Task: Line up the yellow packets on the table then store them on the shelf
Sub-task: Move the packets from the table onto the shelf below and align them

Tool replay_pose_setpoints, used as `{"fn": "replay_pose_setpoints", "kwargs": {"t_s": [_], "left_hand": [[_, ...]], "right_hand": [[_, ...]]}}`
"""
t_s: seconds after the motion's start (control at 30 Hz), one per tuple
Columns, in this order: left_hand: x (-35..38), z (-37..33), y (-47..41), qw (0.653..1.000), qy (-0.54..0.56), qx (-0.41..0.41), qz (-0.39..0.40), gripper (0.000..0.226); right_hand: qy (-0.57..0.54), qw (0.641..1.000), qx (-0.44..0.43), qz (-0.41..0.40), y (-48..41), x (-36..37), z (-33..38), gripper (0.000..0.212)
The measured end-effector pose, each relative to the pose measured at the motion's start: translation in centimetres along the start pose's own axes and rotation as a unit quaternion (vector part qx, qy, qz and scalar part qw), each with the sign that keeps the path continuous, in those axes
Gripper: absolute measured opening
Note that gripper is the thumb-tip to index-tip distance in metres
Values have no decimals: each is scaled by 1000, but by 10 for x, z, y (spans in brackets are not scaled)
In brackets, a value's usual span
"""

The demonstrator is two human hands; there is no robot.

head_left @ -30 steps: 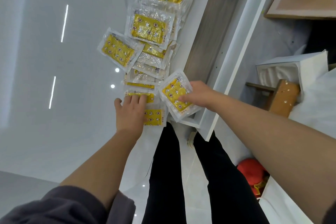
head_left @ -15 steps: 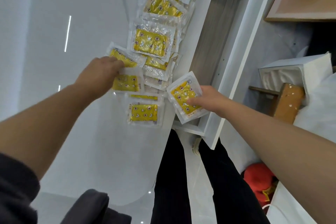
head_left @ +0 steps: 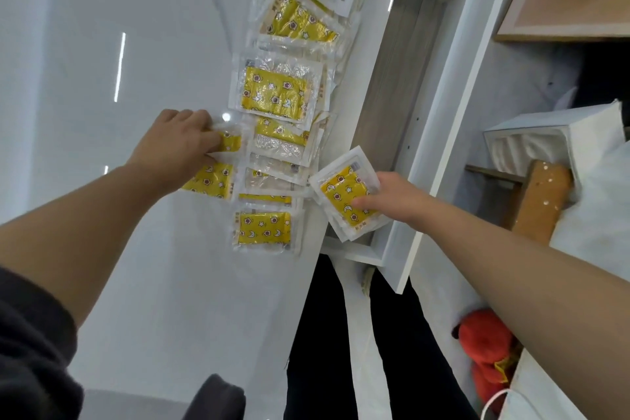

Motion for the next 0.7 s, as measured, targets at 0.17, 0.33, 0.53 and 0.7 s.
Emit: {"fn": "replay_pose_setpoints", "kwargs": {"t_s": [0.17,0.33,0.53,0.7], "left_hand": [[-9,-12,34,997,45,66,-18,25],[-57,-76,38,988,100,117,-34,22],[-43,-200,-36,981,65,167,69,17],[-1,-275,-105,960,51,28,274,36]], "right_hand": [[47,997,37,46,11,-20,-5,34],[198,978,63,6,21,-54,-12,36],[288,957,12,-44,18,-114,-6,44],[361,931,-40,-37,-15,-147,-1,46]]}}
Point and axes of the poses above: each hand's wrist, its own y-axis away from the middle knuckle, its own x-axis out of the palm, z = x × y, the point moved 1 cm from there along -y, towards the middle knuckle, and after that the axes turned 12 degrees about z, right-handed, at the moved point
